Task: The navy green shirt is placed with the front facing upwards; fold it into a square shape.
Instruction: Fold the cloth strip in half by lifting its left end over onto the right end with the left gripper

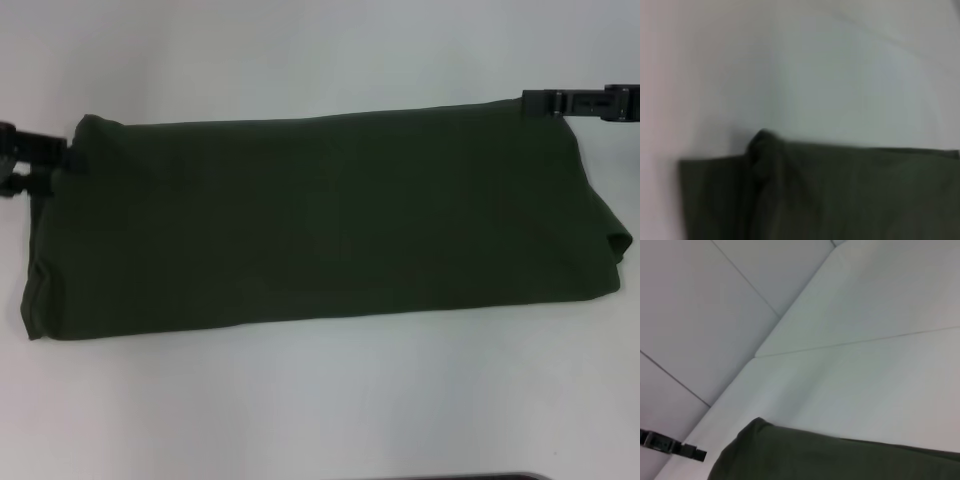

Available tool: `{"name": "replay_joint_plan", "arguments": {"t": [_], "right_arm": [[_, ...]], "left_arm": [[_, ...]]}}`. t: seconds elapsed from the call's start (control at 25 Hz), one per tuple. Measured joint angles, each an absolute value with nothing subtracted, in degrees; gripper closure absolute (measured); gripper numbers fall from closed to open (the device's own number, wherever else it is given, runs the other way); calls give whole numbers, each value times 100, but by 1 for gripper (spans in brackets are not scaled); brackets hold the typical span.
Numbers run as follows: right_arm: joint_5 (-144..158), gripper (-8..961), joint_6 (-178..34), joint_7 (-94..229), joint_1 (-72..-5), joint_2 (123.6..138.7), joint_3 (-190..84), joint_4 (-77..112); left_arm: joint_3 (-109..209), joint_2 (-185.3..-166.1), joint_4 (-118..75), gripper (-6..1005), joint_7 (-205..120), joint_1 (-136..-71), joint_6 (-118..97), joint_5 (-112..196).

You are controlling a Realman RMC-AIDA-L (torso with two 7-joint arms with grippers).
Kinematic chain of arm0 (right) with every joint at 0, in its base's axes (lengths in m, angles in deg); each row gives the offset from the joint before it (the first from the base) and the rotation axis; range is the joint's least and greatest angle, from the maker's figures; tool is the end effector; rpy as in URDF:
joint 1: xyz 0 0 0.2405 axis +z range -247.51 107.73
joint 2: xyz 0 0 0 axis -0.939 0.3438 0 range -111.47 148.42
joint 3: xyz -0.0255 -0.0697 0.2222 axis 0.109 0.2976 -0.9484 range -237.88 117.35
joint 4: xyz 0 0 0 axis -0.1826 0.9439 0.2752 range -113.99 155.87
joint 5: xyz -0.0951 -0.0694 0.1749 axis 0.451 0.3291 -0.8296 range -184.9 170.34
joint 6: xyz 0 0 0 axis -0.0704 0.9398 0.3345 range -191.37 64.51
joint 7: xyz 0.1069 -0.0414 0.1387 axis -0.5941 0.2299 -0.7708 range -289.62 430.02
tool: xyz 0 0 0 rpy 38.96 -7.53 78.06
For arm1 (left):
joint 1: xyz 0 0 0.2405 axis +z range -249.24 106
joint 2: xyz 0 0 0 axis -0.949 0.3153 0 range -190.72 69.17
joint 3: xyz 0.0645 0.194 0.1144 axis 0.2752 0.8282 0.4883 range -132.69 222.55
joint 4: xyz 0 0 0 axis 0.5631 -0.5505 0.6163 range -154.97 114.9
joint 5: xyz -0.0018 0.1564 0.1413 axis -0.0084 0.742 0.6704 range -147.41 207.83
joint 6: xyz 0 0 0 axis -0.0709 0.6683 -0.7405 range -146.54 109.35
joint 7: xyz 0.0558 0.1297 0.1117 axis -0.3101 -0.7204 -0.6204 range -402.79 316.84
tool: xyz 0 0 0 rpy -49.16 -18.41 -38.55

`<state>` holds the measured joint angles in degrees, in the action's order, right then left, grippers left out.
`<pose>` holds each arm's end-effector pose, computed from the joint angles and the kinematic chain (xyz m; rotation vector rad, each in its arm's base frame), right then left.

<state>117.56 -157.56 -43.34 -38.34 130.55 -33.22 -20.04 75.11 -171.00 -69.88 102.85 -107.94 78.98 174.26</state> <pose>0.2684 0.3467 0.0522 -2.4421 1.3828 0.6793 -0.2807 0.3498 0.0706 -2.1542 -1.9194 -0.2125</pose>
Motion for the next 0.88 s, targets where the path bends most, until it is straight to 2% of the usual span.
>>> {"name": "replay_joint_plan", "arguments": {"t": [0.16,0.48,0.88], "right_arm": [[11766,151,-15604,-4246,-3828,13101,-3064,-2005],[11767,151,-15481,-3859,-3819,13326,-2981,-1983],[11731,152,-15609,-4026,-3794,13330,-2861,-2038]], "left_arm": [[7507,-17035,-6807,263,10403,-10827,7748,17691],[7528,-17008,-6764,263,10384,-10788,7547,17750],[7510,-17003,-6759,264,10395,-10792,7387,17843]]}}
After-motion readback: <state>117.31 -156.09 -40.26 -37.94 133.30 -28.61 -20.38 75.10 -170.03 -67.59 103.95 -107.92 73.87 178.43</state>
